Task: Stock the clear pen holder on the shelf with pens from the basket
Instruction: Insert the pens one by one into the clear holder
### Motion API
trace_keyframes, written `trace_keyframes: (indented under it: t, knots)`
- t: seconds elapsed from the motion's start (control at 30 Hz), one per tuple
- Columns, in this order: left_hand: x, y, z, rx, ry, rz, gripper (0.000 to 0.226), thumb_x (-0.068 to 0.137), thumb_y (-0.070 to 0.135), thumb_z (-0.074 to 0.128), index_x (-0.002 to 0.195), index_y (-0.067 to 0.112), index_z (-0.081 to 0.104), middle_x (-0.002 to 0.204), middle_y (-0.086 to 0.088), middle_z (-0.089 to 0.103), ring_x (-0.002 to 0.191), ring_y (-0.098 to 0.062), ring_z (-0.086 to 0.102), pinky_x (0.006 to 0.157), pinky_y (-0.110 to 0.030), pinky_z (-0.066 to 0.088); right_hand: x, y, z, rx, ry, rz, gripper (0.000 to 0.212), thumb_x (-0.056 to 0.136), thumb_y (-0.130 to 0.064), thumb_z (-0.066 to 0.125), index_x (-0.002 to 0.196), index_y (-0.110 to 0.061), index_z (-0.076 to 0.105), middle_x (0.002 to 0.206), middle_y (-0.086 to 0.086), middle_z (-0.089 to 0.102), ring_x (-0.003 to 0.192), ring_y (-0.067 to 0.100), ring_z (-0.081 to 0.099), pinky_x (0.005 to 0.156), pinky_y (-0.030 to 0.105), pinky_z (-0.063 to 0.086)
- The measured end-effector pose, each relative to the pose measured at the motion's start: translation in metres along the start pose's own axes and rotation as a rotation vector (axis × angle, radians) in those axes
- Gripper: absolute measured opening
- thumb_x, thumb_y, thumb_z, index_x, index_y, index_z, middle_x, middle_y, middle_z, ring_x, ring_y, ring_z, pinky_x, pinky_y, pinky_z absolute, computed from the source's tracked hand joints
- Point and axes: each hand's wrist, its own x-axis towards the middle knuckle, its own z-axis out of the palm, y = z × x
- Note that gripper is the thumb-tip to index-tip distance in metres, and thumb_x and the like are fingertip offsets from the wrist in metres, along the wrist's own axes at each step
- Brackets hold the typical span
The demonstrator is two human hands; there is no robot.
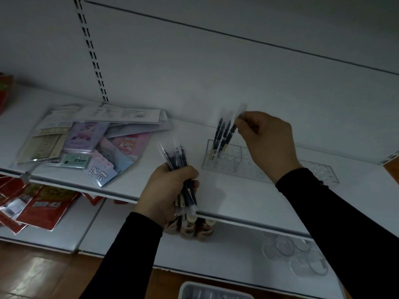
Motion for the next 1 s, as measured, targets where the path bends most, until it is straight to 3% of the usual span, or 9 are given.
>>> trace_keyframes:
  t: [0.07,0.23,0.4,0.57,0.73,0.87,1.0]
  knots:
    - [0.0,0.0,0.0,-0.004,-0.001,0.003,0.007,0.083,0.004,0.066,0.084,0.008,0.06,0.051,-0.002,0.062,0.056,-0.018,0.062,0.062,-0.03,0.049,-0.003,0.001,0.005,-0.023,0.011,-0.022,0.018,0.095,-0.017,0.06,0.095,-0.003,0.072,0.085,0.011,0.073,0.077,0.022,0.066,0.075,0.019,0.046]
    - [-0.001,0.001,0.001,-0.007,0.002,0.005,0.007,0.083,0.001,0.065,0.082,0.006,0.06,0.051,-0.003,0.06,0.048,-0.014,0.062,0.051,-0.025,0.05,-0.007,0.005,0.012,-0.049,-0.021,0.001,0.017,0.094,-0.018,0.06,0.097,-0.006,0.073,0.086,0.009,0.073,0.075,0.018,0.065,0.072,0.014,0.043]
    - [-0.003,0.002,0.003,-0.015,-0.001,0.007,0.008,0.083,-0.001,0.064,0.083,0.004,0.058,0.059,-0.008,0.058,0.047,-0.014,0.061,0.046,-0.024,0.05,-0.009,0.008,0.018,-0.101,-0.058,-0.025,0.02,0.095,-0.019,0.058,0.093,-0.005,0.072,0.08,0.011,0.073,0.074,0.024,0.066,0.075,0.034,0.049]
    - [-0.004,0.002,0.004,0.005,-0.003,-0.007,0.007,0.083,0.003,0.066,0.083,0.007,0.06,0.052,-0.003,0.061,0.051,-0.015,0.062,0.054,-0.026,0.05,-0.009,0.011,0.021,-0.13,-0.067,-0.018,0.02,0.095,-0.021,0.059,0.096,-0.008,0.073,0.086,0.007,0.073,0.077,0.019,0.066,0.071,0.021,0.042]
    - [-0.004,0.001,0.003,0.011,-0.014,-0.03,0.008,0.082,0.005,0.068,0.086,0.008,0.061,0.051,-0.003,0.062,0.058,-0.021,0.062,0.064,-0.033,0.051,-0.023,0.007,0.015,0.038,-0.021,0.169,0.018,0.091,-0.029,0.063,0.083,-0.015,0.069,0.078,-0.008,0.069,0.067,0.0,0.059,0.066,0.003,0.041]
    - [-0.009,0.0,0.008,0.056,-0.091,-0.022,0.007,0.08,0.0,0.066,0.08,0.006,0.062,0.051,-0.006,0.059,0.051,-0.019,0.059,0.055,-0.028,0.048,-0.046,-0.008,0.017,0.264,-0.395,0.365,0.016,0.089,-0.038,0.063,0.078,-0.028,0.069,0.076,-0.004,0.072,0.07,0.011,0.069,0.07,0.028,0.057]
    - [-0.019,0.003,0.012,0.12,-0.239,0.016,0.016,0.08,-0.007,0.058,0.077,0.005,0.067,0.056,-0.009,0.061,0.048,-0.016,0.055,0.045,-0.024,0.045,-0.057,-0.017,0.024,0.433,-0.581,0.467,0.015,0.092,-0.026,0.062,0.08,-0.025,0.071,0.081,0.0,0.073,0.069,0.008,0.068,0.063,0.021,0.057]
